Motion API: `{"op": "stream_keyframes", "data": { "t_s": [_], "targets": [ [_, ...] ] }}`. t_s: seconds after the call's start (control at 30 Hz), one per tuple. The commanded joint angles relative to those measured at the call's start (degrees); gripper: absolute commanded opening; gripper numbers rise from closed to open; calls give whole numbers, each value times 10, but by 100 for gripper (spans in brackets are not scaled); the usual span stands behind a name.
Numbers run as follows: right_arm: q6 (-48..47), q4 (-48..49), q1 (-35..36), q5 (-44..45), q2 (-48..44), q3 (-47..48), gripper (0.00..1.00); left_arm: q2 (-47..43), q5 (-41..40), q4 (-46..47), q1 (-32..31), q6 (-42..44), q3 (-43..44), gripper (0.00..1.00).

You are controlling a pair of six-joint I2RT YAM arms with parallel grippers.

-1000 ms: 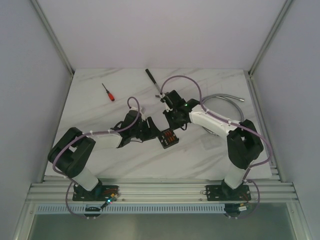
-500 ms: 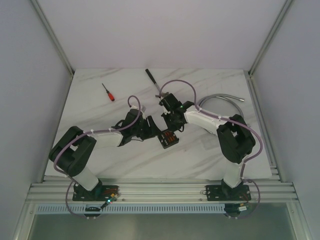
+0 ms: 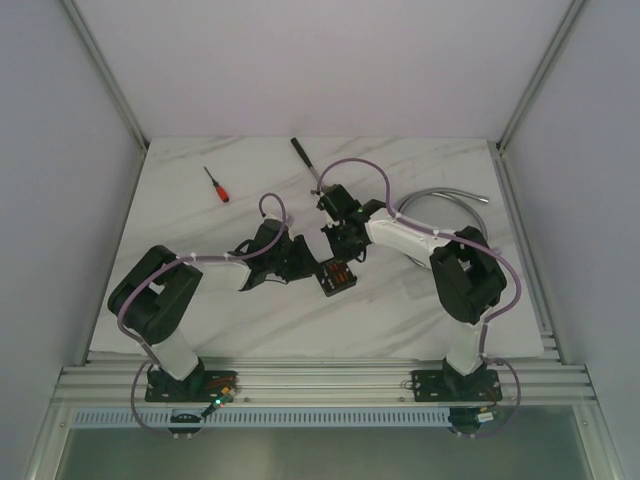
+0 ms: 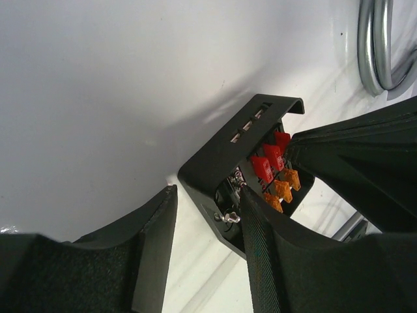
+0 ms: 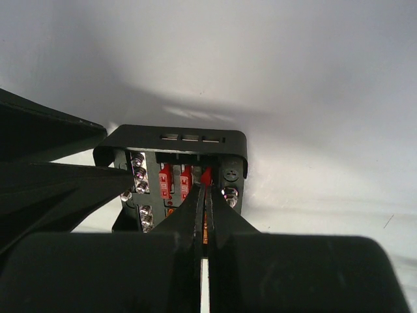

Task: Snap on the fuse box
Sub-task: Install the fuse at the fuse box base, then move the fuse box cover to the center of the board.

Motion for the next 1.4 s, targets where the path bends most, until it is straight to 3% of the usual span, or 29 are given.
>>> {"op": "stream_keyframes", "data": {
  "t_s": [0.0,0.13,0.27,0.47,0.6,0.77,1.07,1.37],
  "targets": [
    [10,-48,-2,50,86,-59,0,8,0,-7,-2,10,6,52],
    [19,-48,-9,77,84,-89,0,2,2,-7,-2,10,2,51],
    [10,-21,-8,38,12,-88,0,-16,9,-7,-2,11,2,54],
    [18,2,-8,17,-104,-72,29,-63,1,-12,-2,10,-8,65],
    [45,-10,-14,76,-160,-91,44,-95,-17,-30,-1,21,-20,73],
    [83,-36,-48,145,-223,-149,63,-130,-42,-54,1,41,-31,87],
    [137,-16,-145,191,-334,-279,98,-188,-85,-88,4,79,-49,99],
    [113,74,-291,115,-359,-352,100,-198,-87,-97,4,90,-55,100]
  ]
}}
